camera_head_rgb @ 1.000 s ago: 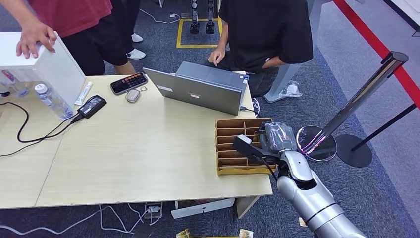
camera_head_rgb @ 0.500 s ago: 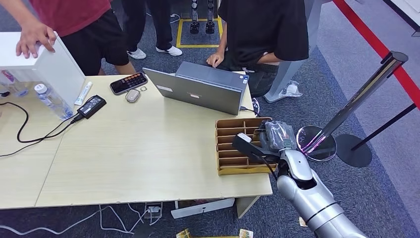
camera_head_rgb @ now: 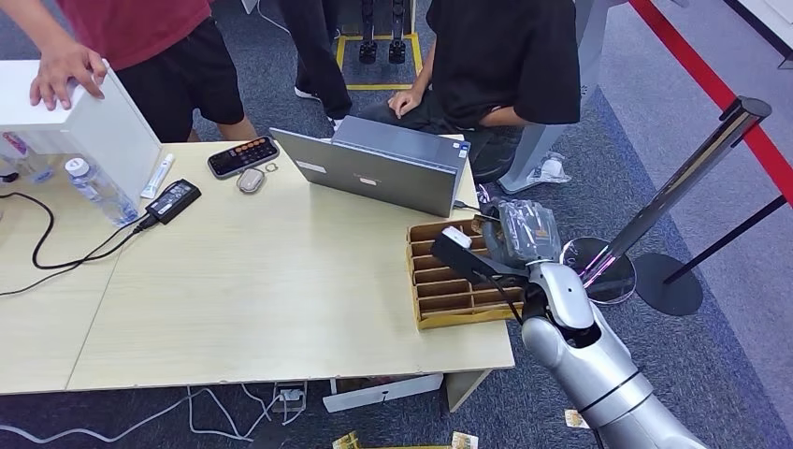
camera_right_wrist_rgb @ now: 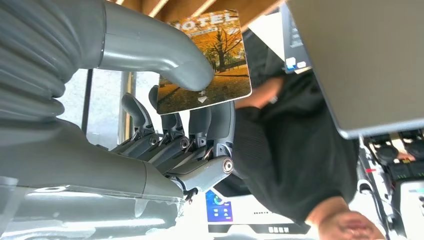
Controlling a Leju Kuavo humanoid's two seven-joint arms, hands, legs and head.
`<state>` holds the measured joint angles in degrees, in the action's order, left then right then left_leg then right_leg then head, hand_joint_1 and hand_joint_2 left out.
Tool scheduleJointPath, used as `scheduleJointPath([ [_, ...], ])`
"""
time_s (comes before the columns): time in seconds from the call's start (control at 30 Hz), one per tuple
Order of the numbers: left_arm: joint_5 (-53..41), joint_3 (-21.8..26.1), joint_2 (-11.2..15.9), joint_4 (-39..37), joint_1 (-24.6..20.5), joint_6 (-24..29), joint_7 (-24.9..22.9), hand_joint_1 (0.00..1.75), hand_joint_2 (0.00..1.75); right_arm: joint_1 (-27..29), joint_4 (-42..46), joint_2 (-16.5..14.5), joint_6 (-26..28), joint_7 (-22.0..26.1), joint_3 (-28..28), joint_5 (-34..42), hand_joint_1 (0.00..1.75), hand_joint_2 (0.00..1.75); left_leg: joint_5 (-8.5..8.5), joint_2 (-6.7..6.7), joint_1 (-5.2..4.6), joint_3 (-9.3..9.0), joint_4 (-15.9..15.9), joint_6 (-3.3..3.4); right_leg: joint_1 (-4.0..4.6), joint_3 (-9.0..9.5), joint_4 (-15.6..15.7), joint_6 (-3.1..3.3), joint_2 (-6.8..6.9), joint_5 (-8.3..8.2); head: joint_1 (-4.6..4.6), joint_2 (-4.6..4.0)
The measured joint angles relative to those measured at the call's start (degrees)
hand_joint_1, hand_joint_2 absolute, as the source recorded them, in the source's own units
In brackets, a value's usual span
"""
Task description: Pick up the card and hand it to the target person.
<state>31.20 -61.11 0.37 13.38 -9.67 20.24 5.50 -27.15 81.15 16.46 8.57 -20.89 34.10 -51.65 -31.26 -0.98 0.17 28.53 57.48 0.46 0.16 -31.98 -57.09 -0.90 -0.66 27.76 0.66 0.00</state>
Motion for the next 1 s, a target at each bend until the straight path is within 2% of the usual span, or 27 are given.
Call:
scheduleJointPath([
  [0.2,0.0,0.0,0.0,0.0,0.0,0.0,0.0,0.00,0.00,-0.4,2.7,0.4,0.1,-0.6,-0.8,0.6,1.41,1.75,0.00,0.00,0.00,0.01,0.0,0.00,0.00,0.00,0.0,0.00,0.00,0.00,0.00,0.00],
  [0.37,0.0,0.0,0.0,0.0,0.0,0.0,0.0,0.00,0.00,-1.6,4.0,1.5,0.1,-0.9,-2.1,1.6,1.48,1.75,0.00,0.00,-0.01,0.00,0.0,0.00,0.00,0.00,0.0,0.00,0.00,0.00,0.00,0.01],
  [0.7,-0.3,0.0,0.1,0.0,0.0,0.0,-0.1,0.00,0.00,-4.9,4.3,3.9,-0.2,-1.6,-4.7,3.2,1.47,1.75,0.00,0.00,-0.01,0.00,0.0,0.00,-0.01,0.00,0.0,0.00,0.01,0.00,0.00,0.01],
  [0.8,-0.7,0.0,0.1,0.0,0.0,0.0,-0.2,0.00,0.00,-7.0,4.3,5.5,-0.1,-1.8,-6.0,3.0,1.47,1.75,0.00,0.00,-0.01,0.00,0.0,0.00,0.00,-0.01,0.0,0.00,0.00,0.00,0.00,0.01],
  [1.0,-1.1,0.0,0.1,0.0,-0.1,0.0,-0.4,0.00,0.00,-8.2,3.5,6.6,0.7,-1.7,-6.8,1.5,1.47,1.75,0.00,-0.01,-0.01,0.01,0.0,0.00,0.00,-0.01,0.0,0.00,0.01,0.00,0.00,0.01],
])
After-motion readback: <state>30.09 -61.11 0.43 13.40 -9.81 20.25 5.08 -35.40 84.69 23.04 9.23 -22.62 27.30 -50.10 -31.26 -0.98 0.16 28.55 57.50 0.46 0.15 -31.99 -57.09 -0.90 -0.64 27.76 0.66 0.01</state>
